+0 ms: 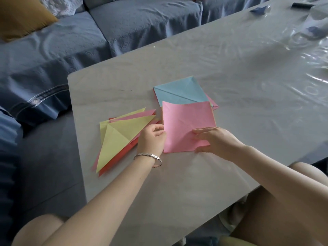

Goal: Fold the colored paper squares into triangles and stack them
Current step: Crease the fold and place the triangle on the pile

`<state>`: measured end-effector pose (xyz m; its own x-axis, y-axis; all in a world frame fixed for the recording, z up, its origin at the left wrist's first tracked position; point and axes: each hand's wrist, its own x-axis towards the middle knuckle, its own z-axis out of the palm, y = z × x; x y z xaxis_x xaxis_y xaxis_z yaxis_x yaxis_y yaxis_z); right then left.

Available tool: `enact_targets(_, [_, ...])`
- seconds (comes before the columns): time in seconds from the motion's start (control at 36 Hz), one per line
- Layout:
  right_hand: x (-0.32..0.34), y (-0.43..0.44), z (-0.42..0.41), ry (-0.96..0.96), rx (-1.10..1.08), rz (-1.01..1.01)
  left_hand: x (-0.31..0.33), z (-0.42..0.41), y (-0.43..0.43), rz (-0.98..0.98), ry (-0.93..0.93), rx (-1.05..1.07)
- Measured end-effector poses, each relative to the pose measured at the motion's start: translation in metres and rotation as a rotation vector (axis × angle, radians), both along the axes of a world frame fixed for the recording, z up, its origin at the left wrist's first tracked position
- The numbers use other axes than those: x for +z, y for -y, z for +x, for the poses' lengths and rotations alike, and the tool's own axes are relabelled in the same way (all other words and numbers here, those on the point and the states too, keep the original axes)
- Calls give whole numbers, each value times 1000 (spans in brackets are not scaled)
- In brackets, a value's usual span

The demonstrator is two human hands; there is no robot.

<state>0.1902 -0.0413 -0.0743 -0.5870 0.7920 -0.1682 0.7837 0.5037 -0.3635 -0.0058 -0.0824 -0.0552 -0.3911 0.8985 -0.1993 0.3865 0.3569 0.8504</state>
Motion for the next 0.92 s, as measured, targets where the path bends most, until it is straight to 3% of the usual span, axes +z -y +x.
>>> enact_targets(0.17, [1,-1,1,26,26,2,0,2,1,38,13,32])
enact_targets(0.36, [-5,3,2,-32,30,51,2,13,-7,-91,105,-24])
enact_targets(0.53, [-22,14,18,-234,-8,345,7,3,-2,-70,66,-104])
enact_targets(0.75, [-22,27,33,-297,211,258,3,-31,3,-271,-14,-237])
enact_targets(0.92, [-12,42,15,-248,385,149,4,-23,-14,-218,4,-172])
